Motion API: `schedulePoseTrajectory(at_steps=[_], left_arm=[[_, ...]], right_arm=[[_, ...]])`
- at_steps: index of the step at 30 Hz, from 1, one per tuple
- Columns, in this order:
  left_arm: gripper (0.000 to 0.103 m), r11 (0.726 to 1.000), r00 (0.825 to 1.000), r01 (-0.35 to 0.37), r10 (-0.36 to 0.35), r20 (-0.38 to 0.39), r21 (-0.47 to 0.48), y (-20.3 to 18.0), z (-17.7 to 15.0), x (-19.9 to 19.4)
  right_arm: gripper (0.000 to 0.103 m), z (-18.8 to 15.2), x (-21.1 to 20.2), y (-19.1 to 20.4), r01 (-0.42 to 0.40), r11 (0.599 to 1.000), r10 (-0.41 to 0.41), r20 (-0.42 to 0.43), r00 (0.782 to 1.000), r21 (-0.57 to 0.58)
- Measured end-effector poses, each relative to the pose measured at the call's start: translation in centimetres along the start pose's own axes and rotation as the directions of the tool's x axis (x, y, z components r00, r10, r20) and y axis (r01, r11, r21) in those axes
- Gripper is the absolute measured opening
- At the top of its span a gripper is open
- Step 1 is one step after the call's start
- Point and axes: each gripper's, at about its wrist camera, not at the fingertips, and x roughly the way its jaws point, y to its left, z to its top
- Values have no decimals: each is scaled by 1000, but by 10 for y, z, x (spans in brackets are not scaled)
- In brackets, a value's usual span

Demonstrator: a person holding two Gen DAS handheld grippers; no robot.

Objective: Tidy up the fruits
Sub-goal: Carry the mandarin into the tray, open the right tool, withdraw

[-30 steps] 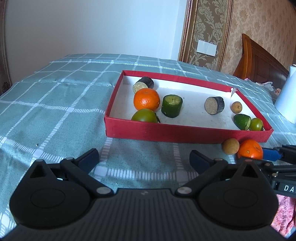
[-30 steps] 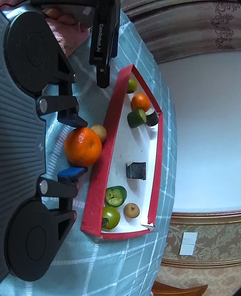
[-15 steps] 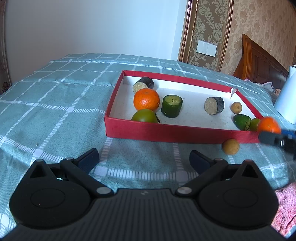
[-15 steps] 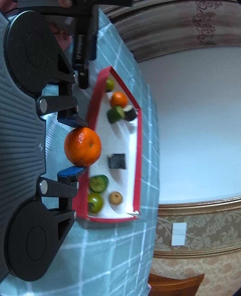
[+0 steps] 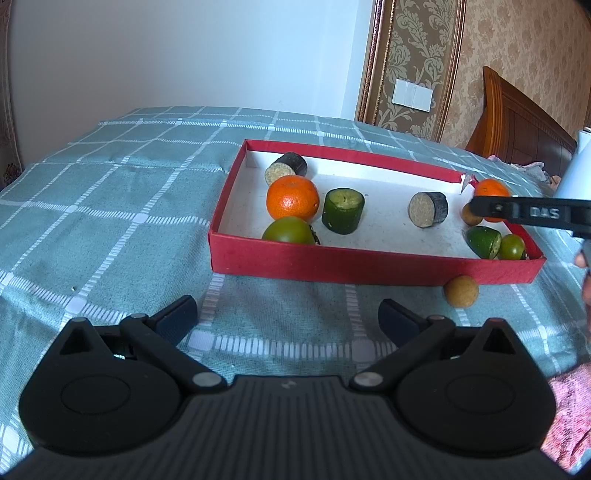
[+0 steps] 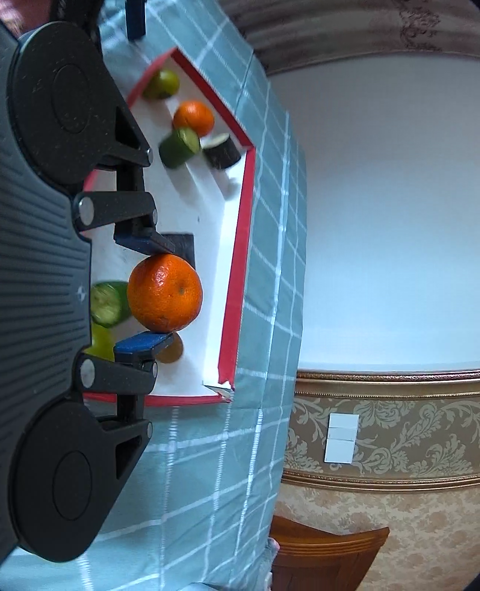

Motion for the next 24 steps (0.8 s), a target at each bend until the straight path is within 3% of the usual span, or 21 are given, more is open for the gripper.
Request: schedulePoseTrajectory(at_steps=[7, 19, 24], left_arm=[[103, 1000, 1000, -4, 4, -3, 6, 0, 0, 1], [103, 1000, 1000, -9, 9, -5, 11, -2, 0, 1], [103, 1000, 1000, -9, 9, -4, 11, -2, 0, 1]], right_arm=[[44, 1, 29, 6, 26, 999, -28, -55, 998, -44], [44, 2, 38, 18, 40, 996, -48, -90, 995, -85], [54, -1, 30, 17, 57, 995, -63, -71, 996, -76]])
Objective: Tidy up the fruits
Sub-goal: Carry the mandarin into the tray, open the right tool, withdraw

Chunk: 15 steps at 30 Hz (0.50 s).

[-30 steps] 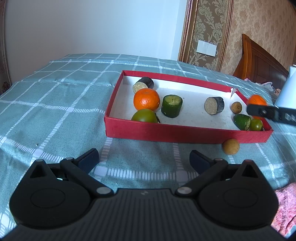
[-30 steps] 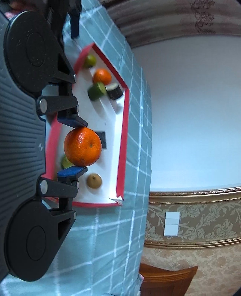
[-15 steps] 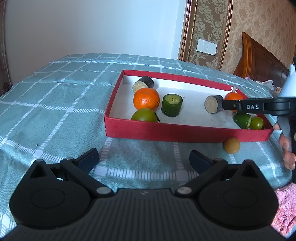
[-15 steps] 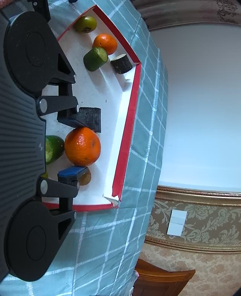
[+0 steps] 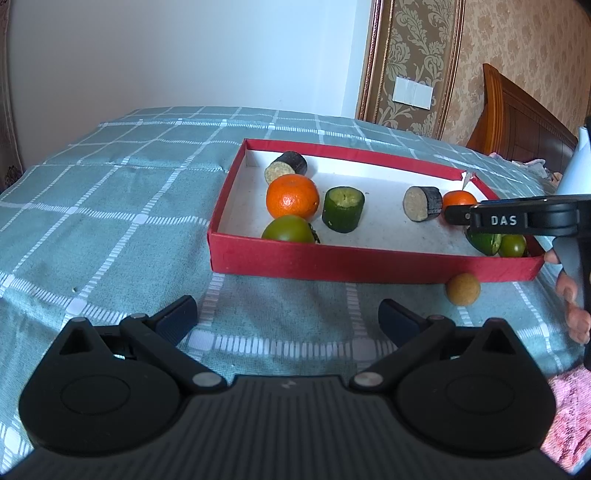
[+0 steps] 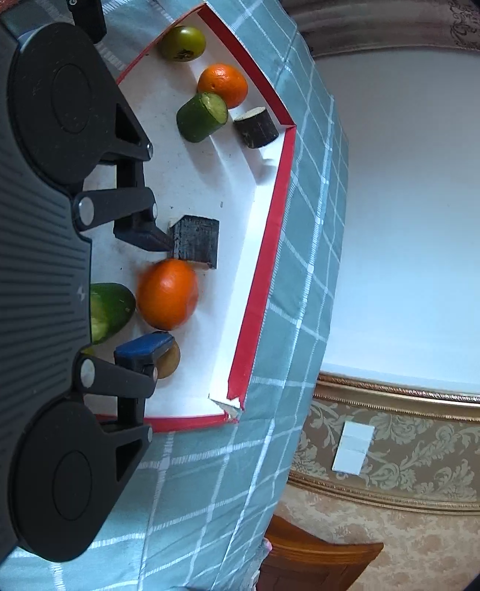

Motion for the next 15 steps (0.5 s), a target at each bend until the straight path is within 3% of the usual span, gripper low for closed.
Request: schedulePoseTrajectory(at_steps=[3, 15], left_arm=[[103, 1000, 1000, 0, 0, 0, 0, 0, 0, 0], [103, 1000, 1000, 0, 0, 0, 0, 0, 0, -1]], right_arm=[[63, -1, -7, -4, 14, 1000, -14, 22, 1000, 18], [64, -36, -69, -22, -35, 997, 29, 95, 995, 65]])
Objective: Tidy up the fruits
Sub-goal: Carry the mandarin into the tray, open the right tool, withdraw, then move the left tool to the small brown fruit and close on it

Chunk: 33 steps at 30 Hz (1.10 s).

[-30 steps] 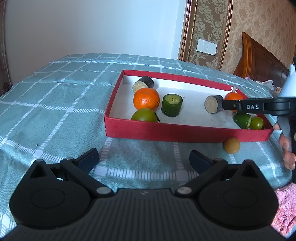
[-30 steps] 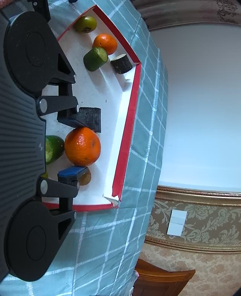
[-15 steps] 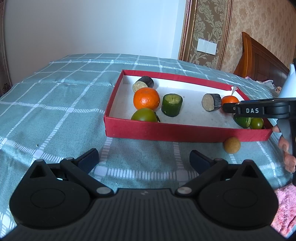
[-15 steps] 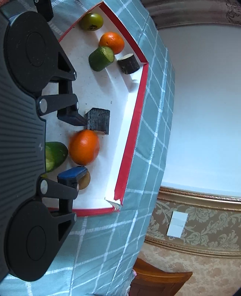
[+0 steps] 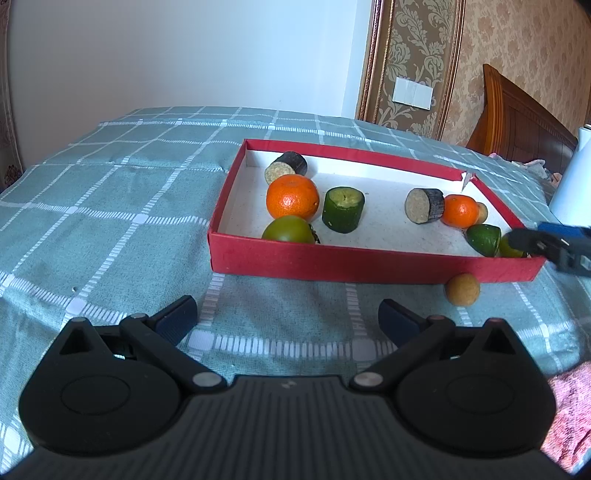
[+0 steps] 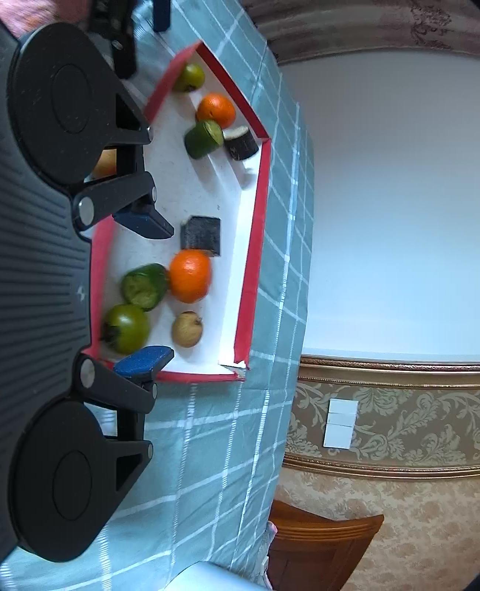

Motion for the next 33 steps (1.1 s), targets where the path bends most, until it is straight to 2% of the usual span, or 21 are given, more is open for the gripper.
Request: schedulePoseTrajectory(at_steps=[3, 9, 14, 18, 22, 25, 29, 31, 33], left_arm=[[103, 1000, 1000, 1, -1, 0, -1, 0, 0, 0], [103, 1000, 1000, -12, 12, -6, 14, -2, 0, 1], [103, 999, 1000, -28, 28, -14, 36, -6, 0, 2], [103, 998, 999, -36, 36, -18, 46, -7, 0, 3], [103, 997, 998, -48, 50, -23, 62, -11, 0, 4], [103, 996, 998, -58, 60, -27, 75, -13, 0, 5], [103, 995, 997, -71, 72, -23, 73, -13, -1, 4], [103, 993, 995, -101, 102, -3, 66, -17, -3, -1], [103, 992, 995, -100, 99, 17, 76, -23, -6, -7]], right_arm=[[70, -10, -19, -1, -11, 1000, 11, 3, 1000, 0], [72, -30, -40, -5, -27, 1000, 27, -26, 999, 9], [72, -39, -33, -13, -18, 999, 20, -54, 998, 40], [72, -42, -25, -22, -44, 994, 53, -82, 995, 101], [72, -46, -21, -24, -38, 993, 48, -92, 995, 108], [81, -47, -20, -24, -56, 993, 66, -95, 993, 100], [84, -46, -19, -23, -65, 993, 75, -103, 992, 99], [85, -46, -19, -23, -69, 993, 79, -106, 991, 96], [87, -46, -18, -21, -66, 994, 76, -110, 991, 88]])
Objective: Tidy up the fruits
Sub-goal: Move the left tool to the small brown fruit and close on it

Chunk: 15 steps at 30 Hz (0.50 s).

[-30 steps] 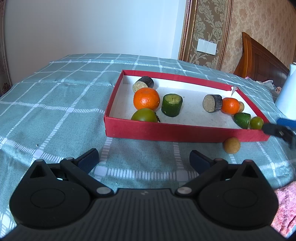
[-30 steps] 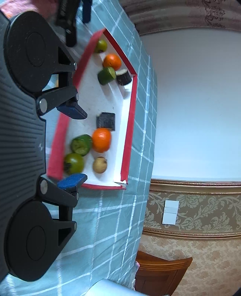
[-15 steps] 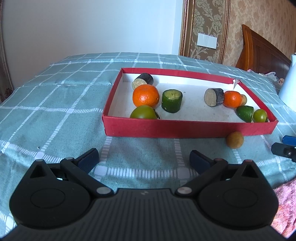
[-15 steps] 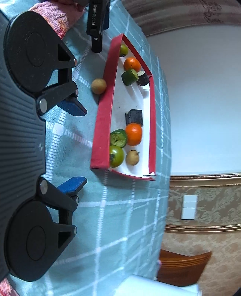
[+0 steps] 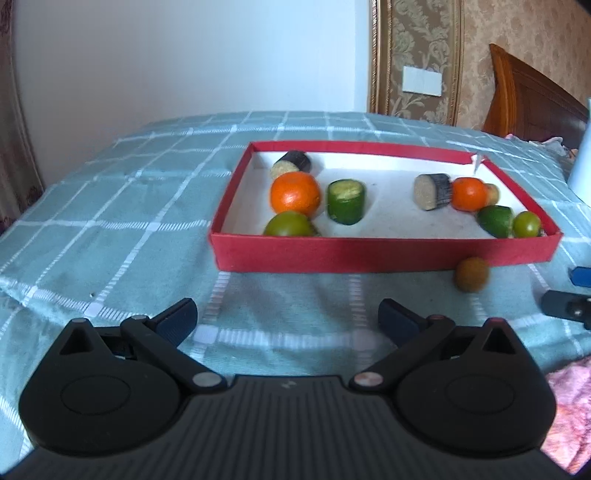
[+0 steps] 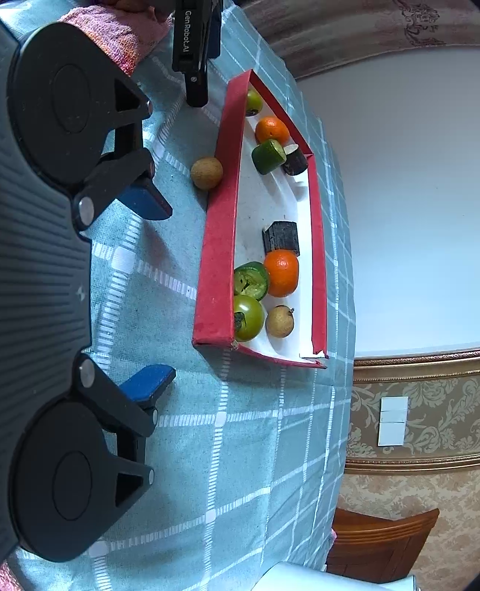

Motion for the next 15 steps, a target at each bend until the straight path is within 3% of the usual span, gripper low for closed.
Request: schedulePoseTrajectory(at_steps=[4, 6, 10, 15], left_arm=[[103, 999, 999, 45, -45, 28, -1, -15, 3, -8], [103, 998, 997, 68, -67, 26, -16, -24, 7, -10], [103, 991, 992, 125, -125, 7, -47, -40, 17, -7], [103, 989, 990, 140, -141, -11, -49, -54, 24, 0]], right_arm=[[89, 0, 2, 5, 12, 1000, -12, -9, 1000, -25], [94, 0, 2, 6, 8, 999, -8, -15, 1000, -33], [94, 0, 2, 6, 7, 999, -8, -17, 1000, -36], [95, 0, 2, 6, 9, 999, -10, -18, 1000, -39]])
